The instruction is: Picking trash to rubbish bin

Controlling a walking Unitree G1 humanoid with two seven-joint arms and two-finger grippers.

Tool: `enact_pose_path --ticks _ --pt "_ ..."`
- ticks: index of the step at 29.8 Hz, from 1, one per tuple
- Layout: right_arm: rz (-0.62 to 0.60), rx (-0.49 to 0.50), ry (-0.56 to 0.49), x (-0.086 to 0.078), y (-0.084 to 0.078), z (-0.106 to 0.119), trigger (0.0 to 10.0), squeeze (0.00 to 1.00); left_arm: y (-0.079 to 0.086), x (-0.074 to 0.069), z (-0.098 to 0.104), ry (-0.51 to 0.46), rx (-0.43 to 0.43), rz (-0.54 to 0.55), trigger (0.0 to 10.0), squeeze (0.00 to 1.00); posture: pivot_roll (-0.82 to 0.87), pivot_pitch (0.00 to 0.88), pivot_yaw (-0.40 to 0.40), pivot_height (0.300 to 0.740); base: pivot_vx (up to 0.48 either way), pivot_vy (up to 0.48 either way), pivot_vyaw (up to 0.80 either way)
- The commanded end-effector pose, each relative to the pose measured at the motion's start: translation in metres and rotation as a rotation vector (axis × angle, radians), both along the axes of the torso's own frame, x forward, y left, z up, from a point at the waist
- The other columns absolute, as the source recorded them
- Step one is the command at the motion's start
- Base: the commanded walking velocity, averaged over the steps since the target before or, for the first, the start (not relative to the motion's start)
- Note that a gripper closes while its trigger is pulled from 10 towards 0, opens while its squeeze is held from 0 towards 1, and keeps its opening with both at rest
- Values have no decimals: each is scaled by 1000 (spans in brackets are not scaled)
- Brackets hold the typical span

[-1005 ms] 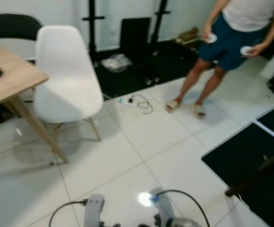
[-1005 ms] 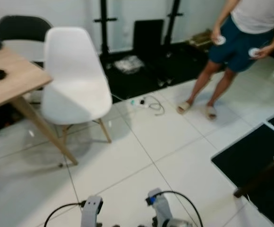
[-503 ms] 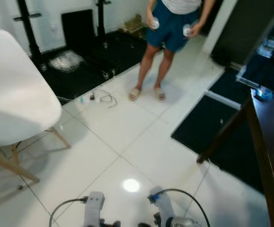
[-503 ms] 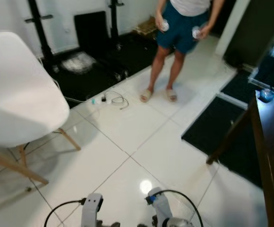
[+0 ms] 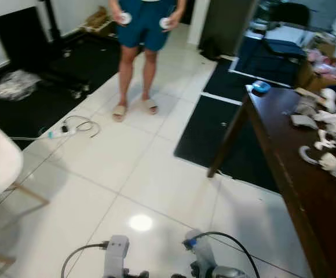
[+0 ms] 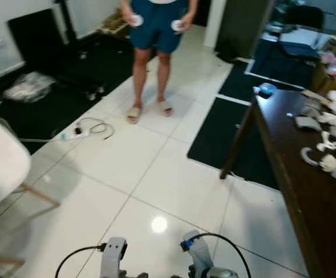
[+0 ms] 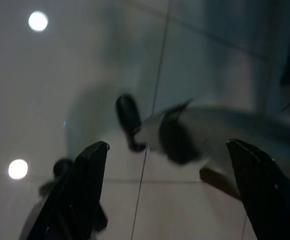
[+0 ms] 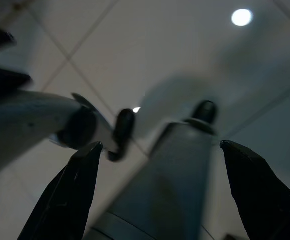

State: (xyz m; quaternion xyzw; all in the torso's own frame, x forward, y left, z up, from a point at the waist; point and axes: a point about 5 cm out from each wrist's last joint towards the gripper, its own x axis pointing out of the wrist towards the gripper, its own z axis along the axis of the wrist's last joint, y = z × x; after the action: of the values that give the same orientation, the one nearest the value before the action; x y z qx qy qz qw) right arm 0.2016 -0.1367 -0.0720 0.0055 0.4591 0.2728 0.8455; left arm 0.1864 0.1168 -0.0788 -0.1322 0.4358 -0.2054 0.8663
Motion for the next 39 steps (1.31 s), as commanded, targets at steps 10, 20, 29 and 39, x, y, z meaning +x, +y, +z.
enact_pose_path --ticks 10,20,29,39 --pt "13 -15 20 -6 1 -4 10000 0 -1 -13 -6 44 2 -5 10000 0 36 81 -50 740 0 0 -786" --pt "5 -14 22 -7 0 -4 10000 0 -2 -13 -6 44 -1 -2 10000 0 34 88 -48 740 0 0 -788" --pt "4 -11 22 -7 1 -4 10000 0 -1 -14 -7 46 -1 -1 10000 0 34 89 -48 740 0 0 -788" --pt "7 -8 20 -6 1 -4 10000 0 -1 -14 -7 46 -2 -1 10000 0 33 92 -49 740 0 0 -788"
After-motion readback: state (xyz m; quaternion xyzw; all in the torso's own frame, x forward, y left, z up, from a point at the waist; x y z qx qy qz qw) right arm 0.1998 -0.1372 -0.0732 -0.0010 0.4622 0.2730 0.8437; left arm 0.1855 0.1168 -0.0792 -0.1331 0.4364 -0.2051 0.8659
